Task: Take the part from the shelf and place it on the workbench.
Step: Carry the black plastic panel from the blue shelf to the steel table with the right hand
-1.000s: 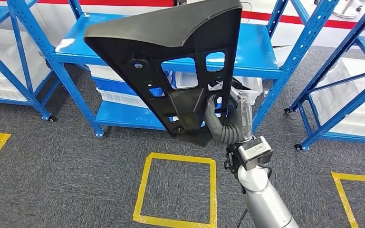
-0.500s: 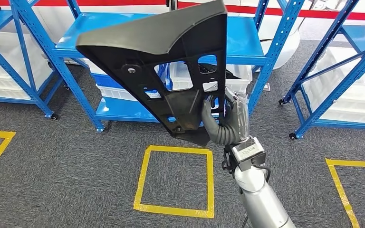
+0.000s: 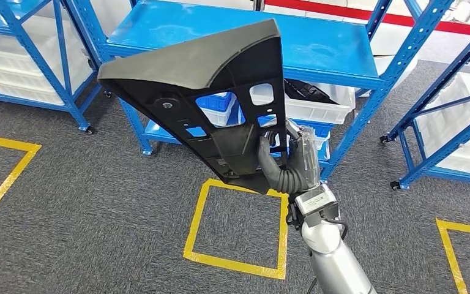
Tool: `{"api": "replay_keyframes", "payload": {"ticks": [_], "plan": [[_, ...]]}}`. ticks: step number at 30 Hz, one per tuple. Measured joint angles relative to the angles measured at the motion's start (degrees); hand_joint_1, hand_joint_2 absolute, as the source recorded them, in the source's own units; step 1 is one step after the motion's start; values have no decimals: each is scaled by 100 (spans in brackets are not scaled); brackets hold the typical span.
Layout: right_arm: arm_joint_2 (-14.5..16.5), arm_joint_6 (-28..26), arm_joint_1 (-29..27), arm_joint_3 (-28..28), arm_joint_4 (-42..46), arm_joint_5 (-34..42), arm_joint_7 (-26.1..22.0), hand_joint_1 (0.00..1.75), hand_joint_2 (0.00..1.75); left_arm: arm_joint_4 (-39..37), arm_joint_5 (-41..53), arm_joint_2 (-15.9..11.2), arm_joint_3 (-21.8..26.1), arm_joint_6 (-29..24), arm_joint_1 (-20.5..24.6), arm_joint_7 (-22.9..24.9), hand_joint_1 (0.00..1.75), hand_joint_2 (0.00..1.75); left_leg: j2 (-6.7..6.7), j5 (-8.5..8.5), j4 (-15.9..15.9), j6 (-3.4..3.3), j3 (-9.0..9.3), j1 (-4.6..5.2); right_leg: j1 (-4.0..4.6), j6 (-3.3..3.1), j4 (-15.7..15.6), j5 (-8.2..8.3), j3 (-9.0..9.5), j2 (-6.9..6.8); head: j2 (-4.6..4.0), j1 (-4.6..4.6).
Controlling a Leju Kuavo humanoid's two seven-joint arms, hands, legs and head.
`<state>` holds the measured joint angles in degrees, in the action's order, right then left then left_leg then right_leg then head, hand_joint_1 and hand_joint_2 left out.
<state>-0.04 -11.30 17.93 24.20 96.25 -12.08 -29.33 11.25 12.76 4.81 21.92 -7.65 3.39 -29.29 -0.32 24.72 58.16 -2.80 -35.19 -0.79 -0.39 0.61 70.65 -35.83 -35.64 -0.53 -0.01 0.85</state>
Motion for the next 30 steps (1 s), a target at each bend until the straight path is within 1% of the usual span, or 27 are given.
{"api": "replay_keyframes", "payload": {"ticks": [1,2,3,5,6,7,9,10,11,12,13,14,15,16,17,18,19,20,21,22,23,25,26,27,28,29,30], "plan": [[-8,0,-18,-2,-1,-2,-1,175,175,-1,0,0,1,0,-3,-16,0,175,-50,-12,1,-12,-15,11,0,11,235,-51,-124,12,0,-1],[-15,0,-32,-3,-1,-5,-3,175,175,-1,0,0,1,0,-7,-35,0,175,-106,-23,3,-18,-24,21,0,42,224,6,-125,23,-1,-1],[-20,0,-40,-3,-1,-9,-7,175,175,-1,0,1,2,-1,-11,-54,0,175,-163,-34,5,-15,-27,30,1,81,-27,149,-8,45,-1,-1],[-28,-1,-46,-4,1,-18,-20,175,175,-2,1,7,1,-3,-13,-87,0,175,-275,-63,10,16,-36,41,3,113,-887,499,385,213,0,-1],[-32,0,-51,-4,4,-21,-27,175,175,-2,3,10,1,-4,-11,-98,0,175,-318,-77,14,38,-46,47,9,100,-1185,612,508,271,0,-1],[-39,-1,-59,-4,8,-25,-32,175,175,-2,6,13,1,-7,-11,-105,0,175,-354,-94,16,66,-62,48,22,74,-1345,672,574,311,0,-1],[-48,-1,-74,-5,18,-30,-35,175,175,-2,14,13,1,-11,-18,-109,0,175,-408,-129,7,126,-89,44,46,24,-1350,715,575,242,0,-2],[-50,-2,-79,-7,24,-31,-36,175,175,-2,16,5,2,-14,-23,-109,0,175,-415,-133,12,152,-105,34,18,-8,-1360,740,584,207,1,-4],[-47,-2,-86,-7,34,-36,-36,175,175,-2,19,1,1,-14,-25,-108,0,175,-375,-92,61,180,-134,34,-13,-39,-1374,763,585,170,0,1],[-44,-4,-99,-7,53,-40,-37,175,175,-2,23,-3,2,-15,-25,-108,0,175,-300,13,202,206,-200,33,-46,-68,-1390,785,587,126,0,20],[-40,-7,-120,-7,75,-45,-38,175,175,-2,29,-8,2,-15,-24,-105,0,175,-202,176,447,232,-307,23,-70,-89,-1400,800,588,77,-1,36],[-39,-12,-151,-7,96,-49,-38,175,175,-2,37,-4,1,-15,-23,-102,0,175,-106,378,803,267,-459,17,-60,-97,-1400,802,584,27,-1,54],[-39,-18,-187,-7,112,-50,-38,175,175,-2,47,-4,1,-16,-22,-95,0,175,-48,552,1176,298,-618,1,-55,-100,-1399,802,581,-30,-1,66],[-41,-24,-224,-7,123,-51,-38,175,175,-2,57,-4,1,-19,-24,-87,0,175,-15,651,1456,324,-733,-14,-51,-100,-1398,801,578,-88,-1,62],[-43,-31,-257,-7,137,-54,-38,175,175,-2,71,-4,0,-24,-27,-79,0,175,8,652,1559,345,-764,-28,-50,-100,-1396,799,577,-148,0,65],[-43,-35,-282,-7,154,-57,-41,175,175,-2,85,-6,0,-32,-30,-69,0,175,33,553,1438,357,-684,-40,-51,-100,-1395,796,578,-200,-1,65],[-44,-40,-299,-7,179,-60,-49,175,175,-2,98,-10,0,-43,-30,-61,0,175,83,388,1125,360,-507,-51,-53,-97,-1394,791,582,-248,-1,65],[-44,-42,-313,-7,210,-61,-64,175,175,-2,109,-14,0,-57,-27,-52,0,175,186,238,728,357,-290,-56,-45,-87,-1392,781,587,-292,-1,67],[-45,-43,-330,-8,250,-48,-98,175,175,-2,114,-17,1,-74,-20,-40,0,175,279,133,388,340,-110,-43,-19,-69,-1386,768,586,-331,-1,64],[-48,-42,-356,-9,293,-25,-151,175,175,-2,117,-20,1,-97,-12,-26,0,175,345,77,155,312,7,-27,7,-47,-1381,756,584,-372,0,53],[-50,-40,-400,-9,338,5,-221,175,175,-2,119,-19,2,-120,-7,-4,0,175,366,77,53,278,47,-5,33,-24,-1380,744,582,-417,0,41],[-52,-36,-519,-7,413,71,-380,175,175,-2,119,-17,3,-164,-13,43,0,175,251,63,22,190,38,24,56,36,-1375,720,591,-498,-1,21],[-53,-37,-583,-7,440,96,-449,175,175,-2,118,-9,3,-177,-22,61,0,175,196,48,1,148,41,28,48,63,-1332,676,578,-454,-1,21],[-55,-42,-646,-8,462,118,-513,175,175,-2,119,-3,4,-185,-25,70,0,175,145,28,-19,100,45,26,38,72,-1200,588,525,-352,-1,19],[-58,-51,-707,-10,477,134,-566,175,175,-2,125,3,4,-188,-24,71,0,175,99,9,-36,58,46,18,24,63,-975,459,423,-219,-1,9],[-66,-67,-782,-17,486,153,-617,175,175,-2,139,8,4,-187,-20,69,0,175,45,-1,-39,30,37,19,4,34,-616,288,249,-91,-1,-1],[-78,-83,-863,-26,491,166,-661,175,175,-2,157,7,3,-186,-15,67,0,175,-18,-7,-37,9,25,20,-3,10,-210,124,53,-21,-1,-9]]}}
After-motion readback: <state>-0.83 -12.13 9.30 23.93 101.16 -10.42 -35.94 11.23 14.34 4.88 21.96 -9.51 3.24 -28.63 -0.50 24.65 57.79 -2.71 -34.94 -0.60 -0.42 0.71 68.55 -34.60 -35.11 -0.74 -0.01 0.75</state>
